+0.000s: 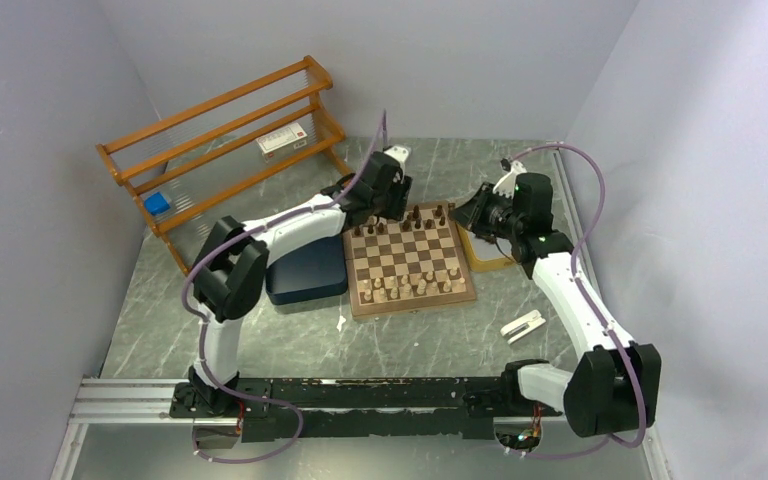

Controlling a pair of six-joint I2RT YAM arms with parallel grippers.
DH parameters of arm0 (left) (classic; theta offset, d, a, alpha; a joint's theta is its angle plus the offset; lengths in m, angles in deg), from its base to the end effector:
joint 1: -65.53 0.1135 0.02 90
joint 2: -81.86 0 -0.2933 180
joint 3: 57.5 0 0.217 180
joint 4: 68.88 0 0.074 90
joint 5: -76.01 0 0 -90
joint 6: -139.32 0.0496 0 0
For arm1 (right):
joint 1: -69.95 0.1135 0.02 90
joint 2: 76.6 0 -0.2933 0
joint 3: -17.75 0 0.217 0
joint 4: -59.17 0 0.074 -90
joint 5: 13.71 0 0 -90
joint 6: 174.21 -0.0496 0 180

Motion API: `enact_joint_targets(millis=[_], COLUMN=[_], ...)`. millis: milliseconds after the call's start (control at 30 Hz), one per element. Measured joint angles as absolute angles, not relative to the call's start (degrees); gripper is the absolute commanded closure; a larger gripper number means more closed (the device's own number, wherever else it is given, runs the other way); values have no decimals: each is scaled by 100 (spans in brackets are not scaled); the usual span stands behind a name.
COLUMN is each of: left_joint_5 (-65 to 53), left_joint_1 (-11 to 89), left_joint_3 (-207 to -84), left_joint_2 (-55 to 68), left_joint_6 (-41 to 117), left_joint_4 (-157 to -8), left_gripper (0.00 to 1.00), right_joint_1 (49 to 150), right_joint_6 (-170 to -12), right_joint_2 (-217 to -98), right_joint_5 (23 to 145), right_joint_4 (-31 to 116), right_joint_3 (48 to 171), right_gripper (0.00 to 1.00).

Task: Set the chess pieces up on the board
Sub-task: Pick up the chess piece from the storage box, then place the chess piece on the chessboard.

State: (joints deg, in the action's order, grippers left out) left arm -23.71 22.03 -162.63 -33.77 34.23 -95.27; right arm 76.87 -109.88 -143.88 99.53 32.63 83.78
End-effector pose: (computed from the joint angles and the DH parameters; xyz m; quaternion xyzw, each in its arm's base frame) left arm 0.3384 -0.3095 0.2646 0.1820 0.8733 -0.1519 0.4256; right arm 0.2254 0.0471 0.3236 0.0340 0.8444 0.3075 0.4373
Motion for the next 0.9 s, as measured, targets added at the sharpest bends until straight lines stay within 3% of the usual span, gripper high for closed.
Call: enact_joint_targets(millis=[167, 333, 600, 900], left_joint_5=[-1789, -653, 1588, 1951], left_joint_1=[2472, 2946, 2679, 2391], left_joint_3=[-16298, -15262, -13315, -12781], left_joint_2=[-2678, -1526, -199, 144], left_joint_6=[3394, 4183, 7810, 10725], left_joint_4=[-9465, -8639, -8106, -8333], left_gripper=[51, 44, 30, 30], right_joint_1=[7794, 8094, 8430, 9145], right_joint_6=[-10984, -10921, -10739, -10617], right_joint_2=[-14692, -15033, -15647, -15829], right_joint_5=[10257, 10642, 11663, 12281], right_joint_4=[3254, 3246, 3241, 3254], right_joint_3=[8382, 8468, 8686, 8850], right_gripper=[100, 100, 100, 100])
